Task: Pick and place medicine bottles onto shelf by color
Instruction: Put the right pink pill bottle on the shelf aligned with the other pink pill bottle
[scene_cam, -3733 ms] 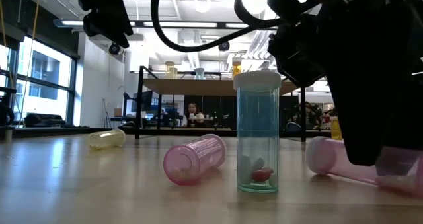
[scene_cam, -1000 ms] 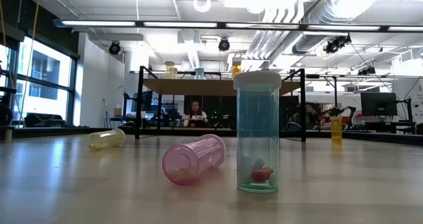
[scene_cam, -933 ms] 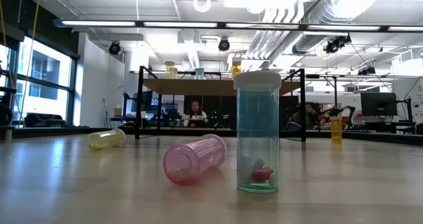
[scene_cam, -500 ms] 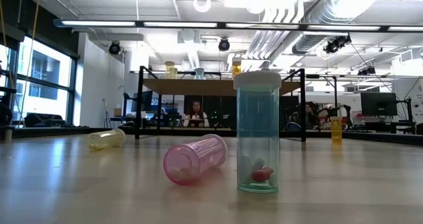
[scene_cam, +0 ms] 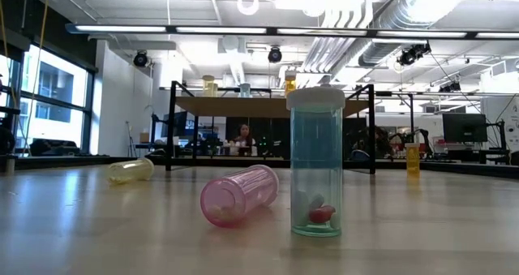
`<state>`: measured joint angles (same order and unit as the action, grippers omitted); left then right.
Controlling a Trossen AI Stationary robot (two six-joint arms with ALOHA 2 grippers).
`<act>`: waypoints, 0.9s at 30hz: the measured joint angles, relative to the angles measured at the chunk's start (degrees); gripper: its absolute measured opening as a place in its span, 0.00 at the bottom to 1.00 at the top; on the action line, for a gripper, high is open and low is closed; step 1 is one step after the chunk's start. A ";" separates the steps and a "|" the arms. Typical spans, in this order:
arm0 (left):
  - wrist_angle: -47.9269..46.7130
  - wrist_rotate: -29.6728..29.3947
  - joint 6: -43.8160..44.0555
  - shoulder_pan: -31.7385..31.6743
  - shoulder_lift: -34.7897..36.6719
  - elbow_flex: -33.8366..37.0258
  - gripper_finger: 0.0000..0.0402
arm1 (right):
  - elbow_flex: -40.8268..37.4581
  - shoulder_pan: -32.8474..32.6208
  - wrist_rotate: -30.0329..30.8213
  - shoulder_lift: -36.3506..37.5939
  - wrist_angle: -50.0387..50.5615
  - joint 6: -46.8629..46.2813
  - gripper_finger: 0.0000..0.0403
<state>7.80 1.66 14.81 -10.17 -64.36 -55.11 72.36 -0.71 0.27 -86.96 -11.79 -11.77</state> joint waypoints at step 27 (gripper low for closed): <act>-0.25 -1.08 -1.86 0.04 -1.55 -0.07 0.22 | -0.04 0.38 1.01 0.00 1.38 -0.60 0.28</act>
<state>7.55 0.58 12.95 -10.13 -65.91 -55.18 72.31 -0.33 1.28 -86.96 -10.42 -12.37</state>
